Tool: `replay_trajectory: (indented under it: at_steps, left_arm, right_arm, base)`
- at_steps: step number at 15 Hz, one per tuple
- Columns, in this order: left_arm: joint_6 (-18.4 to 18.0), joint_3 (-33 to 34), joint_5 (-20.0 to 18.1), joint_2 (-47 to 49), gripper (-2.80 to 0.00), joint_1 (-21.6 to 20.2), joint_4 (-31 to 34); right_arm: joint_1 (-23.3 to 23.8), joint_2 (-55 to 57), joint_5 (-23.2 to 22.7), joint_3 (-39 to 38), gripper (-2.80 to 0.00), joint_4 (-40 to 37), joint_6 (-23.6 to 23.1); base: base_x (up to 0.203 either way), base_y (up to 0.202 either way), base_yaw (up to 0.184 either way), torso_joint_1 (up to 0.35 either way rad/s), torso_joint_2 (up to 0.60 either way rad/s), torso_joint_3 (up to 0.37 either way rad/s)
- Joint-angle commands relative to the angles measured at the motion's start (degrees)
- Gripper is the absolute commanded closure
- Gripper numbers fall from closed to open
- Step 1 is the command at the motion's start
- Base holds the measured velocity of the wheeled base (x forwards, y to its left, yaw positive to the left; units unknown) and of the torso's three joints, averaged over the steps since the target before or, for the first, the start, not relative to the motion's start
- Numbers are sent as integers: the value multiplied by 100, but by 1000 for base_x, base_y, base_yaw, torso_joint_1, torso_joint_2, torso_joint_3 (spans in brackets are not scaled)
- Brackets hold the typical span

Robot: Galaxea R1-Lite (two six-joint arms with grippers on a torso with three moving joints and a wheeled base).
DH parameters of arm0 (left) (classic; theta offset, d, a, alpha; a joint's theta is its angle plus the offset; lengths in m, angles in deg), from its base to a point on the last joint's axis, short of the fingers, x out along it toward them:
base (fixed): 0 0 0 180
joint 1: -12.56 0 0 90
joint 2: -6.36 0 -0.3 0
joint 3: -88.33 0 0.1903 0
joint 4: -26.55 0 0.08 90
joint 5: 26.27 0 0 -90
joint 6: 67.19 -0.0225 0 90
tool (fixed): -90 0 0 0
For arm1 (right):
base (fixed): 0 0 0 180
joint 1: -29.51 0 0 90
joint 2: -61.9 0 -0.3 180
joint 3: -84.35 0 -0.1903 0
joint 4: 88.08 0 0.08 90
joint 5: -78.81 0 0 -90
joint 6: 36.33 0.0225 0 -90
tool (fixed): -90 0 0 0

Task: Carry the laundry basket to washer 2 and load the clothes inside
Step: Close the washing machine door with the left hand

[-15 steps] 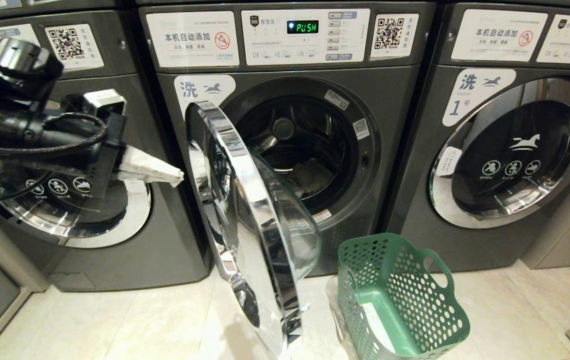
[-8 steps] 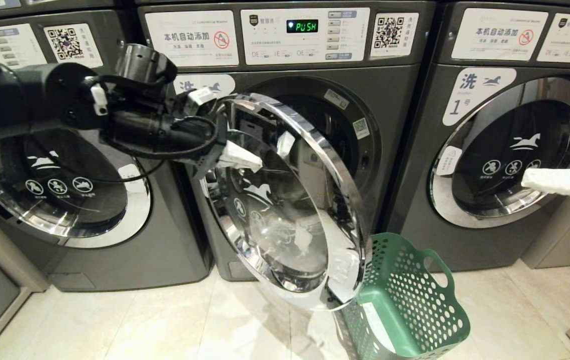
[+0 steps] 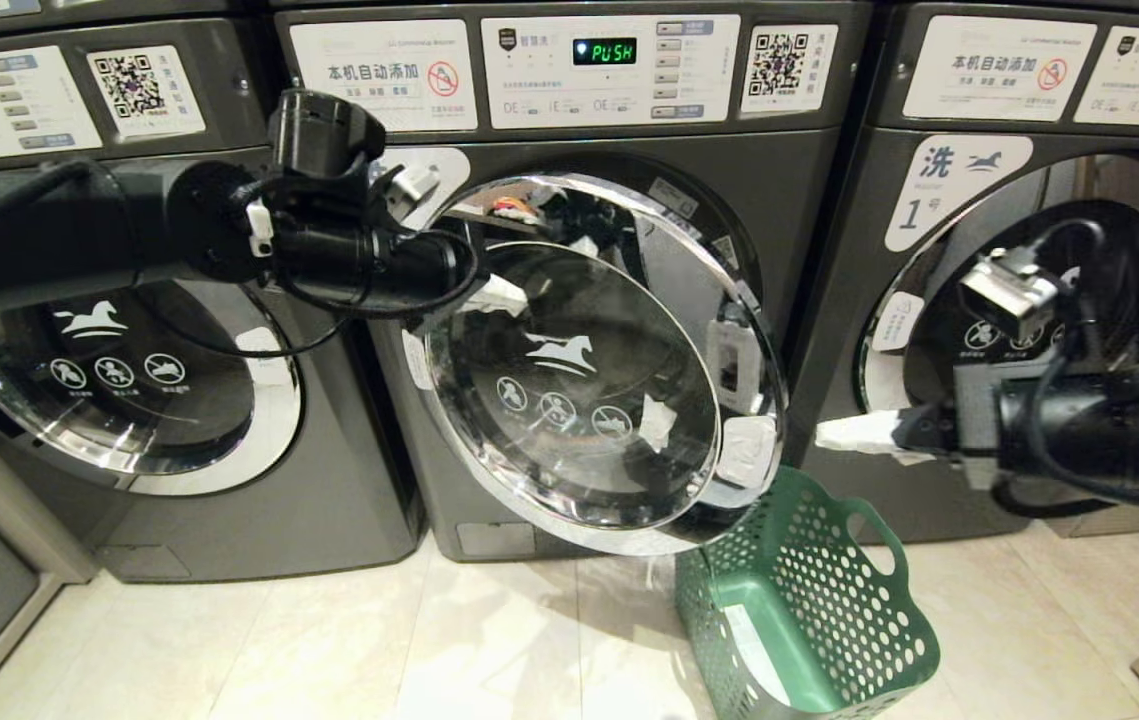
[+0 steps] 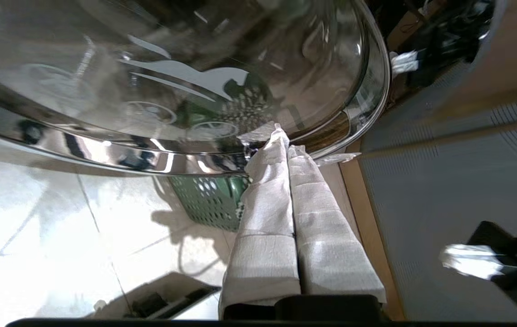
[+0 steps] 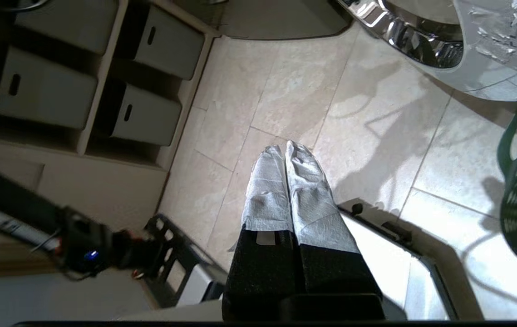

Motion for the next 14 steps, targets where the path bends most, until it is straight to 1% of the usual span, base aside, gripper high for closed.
replay_trajectory:
  at_steps: [1, 3, 4, 6, 7, 8, 10, 12, 14]
  left_arm:
    - [35, 5, 457, -418, 0, -51, 49]
    - [56, 25, 931, -804, 0, -141, 72]
    - [128, 45, 1116, -1022, 0, -229, 82]
    - [362, 146, 1312, -1495, 0, -515, 110]
    - [422, 256, 1349, -1717, 0, -674, 126]
    - [450, 408, 1369, -1948, 0, -840, 135]
    - [468, 771, 1378, -2352, 0, -1062, 141]
    - [475, 1283, 1385, -2727, 0, -1150, 135]
    - [480, 1861, 1395, -3063, 0, -1211, 98]
  right_arm:
    - [-27, 1212, 313, 49, 0, 530, -45]
    - [9, 1931, 822, 137, 0, 905, -364]
    - [31, 2281, 1136, 203, 0, 1173, -545]
    - [52, 2903, 1831, 433, 0, 1749, -746]
    - [60, 3155, 2053, 630, 0, 1934, -787]
    - [74, 3378, 2215, 938, 0, 2042, -811]
    - [111, 3711, 2364, 1482, 0, 2106, -828]
    - [143, 4051, 2420, 1910, 0, 2127, -851]
    - [158, 4309, 2536, 2140, 0, 2215, -932]
  base:
    - [0, 0, 0, 0, 0, 0]
    - [0, 0, 0, 0, 0, 0]
    - [0, 0, 0, 0, 0, 0]
    - [0, 0, 0, 0, 0, 0]
    - [0, 0, 0, 0, 0, 0]
    - [0, 0, 0, 0, 0, 0]
    - [0, 0, 0, 0, 0, 0]
    - [0, 0, 0, 0, 0, 0]
    - [0, 0, 0, 0, 0, 0]
